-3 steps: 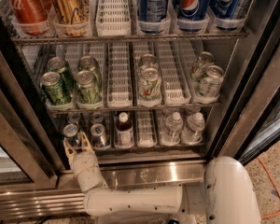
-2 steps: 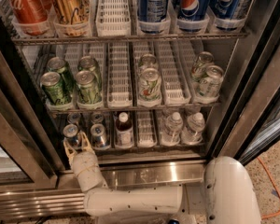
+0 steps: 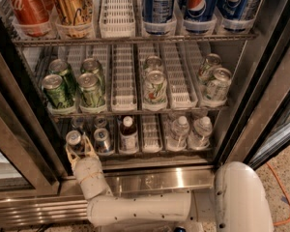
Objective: Pick redbull can from bottom shelf of fridge
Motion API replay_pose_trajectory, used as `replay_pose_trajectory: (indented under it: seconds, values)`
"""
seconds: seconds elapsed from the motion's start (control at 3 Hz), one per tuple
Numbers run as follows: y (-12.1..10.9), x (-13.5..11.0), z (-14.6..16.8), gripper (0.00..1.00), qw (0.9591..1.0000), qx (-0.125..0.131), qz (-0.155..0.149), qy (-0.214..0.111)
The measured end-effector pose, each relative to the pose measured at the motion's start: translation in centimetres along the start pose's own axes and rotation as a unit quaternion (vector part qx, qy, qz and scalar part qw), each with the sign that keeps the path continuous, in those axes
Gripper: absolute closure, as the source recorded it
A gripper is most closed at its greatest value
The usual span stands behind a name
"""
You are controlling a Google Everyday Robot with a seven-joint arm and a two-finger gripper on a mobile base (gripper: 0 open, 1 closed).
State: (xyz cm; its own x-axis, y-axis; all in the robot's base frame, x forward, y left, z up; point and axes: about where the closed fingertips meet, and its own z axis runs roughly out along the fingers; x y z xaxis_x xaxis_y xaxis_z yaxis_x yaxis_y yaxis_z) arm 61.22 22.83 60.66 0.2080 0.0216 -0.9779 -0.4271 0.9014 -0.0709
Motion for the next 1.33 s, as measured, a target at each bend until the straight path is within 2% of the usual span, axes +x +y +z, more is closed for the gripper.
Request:
replay_pose_trajectory:
  seconds: [0.67,1.33]
  values:
    - [0.0,-2.2,-0.4,1.00,0.9997,-0.001,-0.011,-0.023]
    - [0.1,-4.0,-2.3,1.00,0.9992,-0.008,-0.020,-0.034]
